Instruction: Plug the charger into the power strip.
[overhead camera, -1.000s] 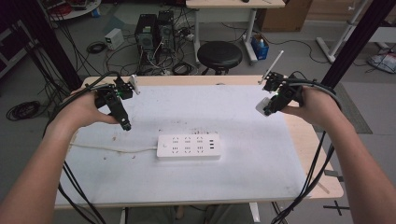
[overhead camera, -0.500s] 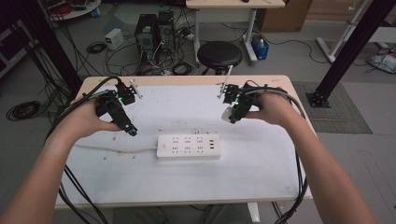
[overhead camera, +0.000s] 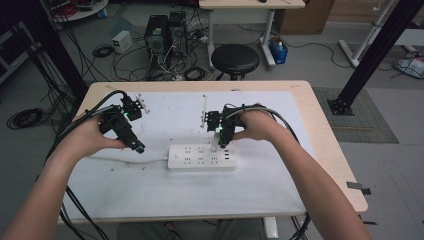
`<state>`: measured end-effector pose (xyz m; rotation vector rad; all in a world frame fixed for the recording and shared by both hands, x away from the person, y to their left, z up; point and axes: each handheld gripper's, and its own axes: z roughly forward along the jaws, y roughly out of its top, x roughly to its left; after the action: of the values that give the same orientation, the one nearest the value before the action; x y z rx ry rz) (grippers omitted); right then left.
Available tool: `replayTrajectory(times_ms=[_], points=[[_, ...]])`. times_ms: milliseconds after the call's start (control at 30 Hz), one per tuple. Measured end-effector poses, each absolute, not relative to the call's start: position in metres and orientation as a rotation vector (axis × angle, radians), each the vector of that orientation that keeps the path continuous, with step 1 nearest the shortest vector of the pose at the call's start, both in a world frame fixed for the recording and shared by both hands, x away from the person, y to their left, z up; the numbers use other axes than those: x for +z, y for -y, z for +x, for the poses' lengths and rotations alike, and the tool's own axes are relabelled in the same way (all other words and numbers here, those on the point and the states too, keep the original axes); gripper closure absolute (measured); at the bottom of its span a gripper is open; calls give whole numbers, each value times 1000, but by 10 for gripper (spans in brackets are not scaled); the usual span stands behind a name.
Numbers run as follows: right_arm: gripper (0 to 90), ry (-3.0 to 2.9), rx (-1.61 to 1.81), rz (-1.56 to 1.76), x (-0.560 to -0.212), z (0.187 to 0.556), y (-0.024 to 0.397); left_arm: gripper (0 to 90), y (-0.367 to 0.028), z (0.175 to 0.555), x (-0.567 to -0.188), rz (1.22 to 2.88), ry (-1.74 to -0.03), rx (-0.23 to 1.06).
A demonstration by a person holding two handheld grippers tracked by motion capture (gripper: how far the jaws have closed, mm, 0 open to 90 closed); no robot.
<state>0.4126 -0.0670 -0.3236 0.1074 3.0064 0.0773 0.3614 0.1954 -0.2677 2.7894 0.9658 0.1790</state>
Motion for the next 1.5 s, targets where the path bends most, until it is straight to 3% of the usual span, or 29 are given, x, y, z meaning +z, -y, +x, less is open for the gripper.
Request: replayTrajectory(times_ms=[533,1500], points=[[626,-3040,-76,-47,-342,413,41,165,-200,357,-277,2787,-963,167],[630,-3017,-100,-57,-359,413,38,165,-184,365,-286,2786,-922,127]])
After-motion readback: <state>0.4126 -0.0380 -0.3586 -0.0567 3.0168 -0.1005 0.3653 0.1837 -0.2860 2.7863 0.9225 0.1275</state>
